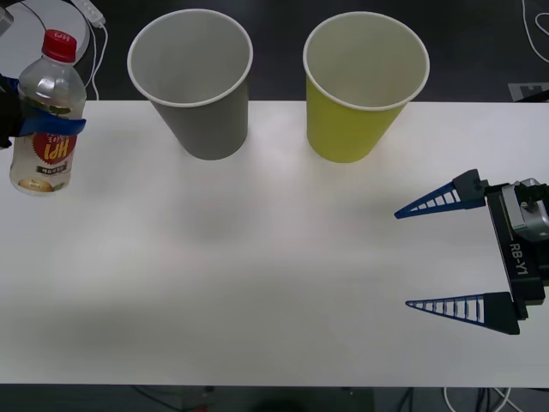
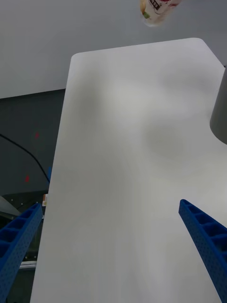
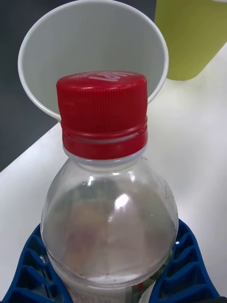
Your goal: Put the can into the green bin and the plastic bottle into the gray bin
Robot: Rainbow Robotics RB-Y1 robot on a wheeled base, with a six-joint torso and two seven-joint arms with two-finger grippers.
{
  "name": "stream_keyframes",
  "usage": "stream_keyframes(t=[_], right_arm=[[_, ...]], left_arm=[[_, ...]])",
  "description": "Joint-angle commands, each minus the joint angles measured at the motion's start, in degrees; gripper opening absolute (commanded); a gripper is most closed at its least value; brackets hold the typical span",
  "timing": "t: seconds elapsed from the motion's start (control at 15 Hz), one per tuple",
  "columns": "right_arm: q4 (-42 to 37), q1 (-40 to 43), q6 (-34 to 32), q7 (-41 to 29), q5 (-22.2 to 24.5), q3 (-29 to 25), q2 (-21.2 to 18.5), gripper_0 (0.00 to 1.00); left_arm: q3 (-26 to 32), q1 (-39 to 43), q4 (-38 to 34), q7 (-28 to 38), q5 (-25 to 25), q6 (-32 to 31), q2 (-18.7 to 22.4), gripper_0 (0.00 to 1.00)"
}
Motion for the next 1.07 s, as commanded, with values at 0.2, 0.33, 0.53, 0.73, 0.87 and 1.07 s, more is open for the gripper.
stream_keyframes(t=[0.2, 0.33, 0.53, 0.73, 0.87, 1.07], right_arm=[[0.0, 0.0, 0.0, 0.0, 0.0, 0.0, 0.0, 1.0], [0.0, 0.0, 0.0, 0.0, 0.0, 0.0, 0.0, 1.0], [0.0, 0.0, 0.0, 0.0, 0.0, 0.0, 0.0, 1.0], [0.0, 0.0, 0.0, 0.0, 0.0, 0.0, 0.0, 1.0], [0.0, 0.0, 0.0, 0.0, 0.0, 0.0, 0.0, 1.0], [0.0, 0.0, 0.0, 0.0, 0.0, 0.0, 0.0, 1.0]], left_arm=[[-7.42, -11.15, 5.51, -1.96, 2.72, -5.32, 3.89, 0.0], [-9.26, -15.37, 7.27, -1.96, 3.33, -7.96, 4.33, 0.0], [-12.95, -21.69, 10.96, -2.14, 4.3, -10.42, 4.33, 0.0], [-19.28, -28.9, 15.0, -3.2, 5.09, -10.5, 4.77, 0.0], [-23.59, -33.74, 17.64, -3.46, 5.79, -10.5, 4.86, 0.0], [-29.04, -40.68, 21.42, -3.72, 6.32, -10.5, 4.42, 0.0]])
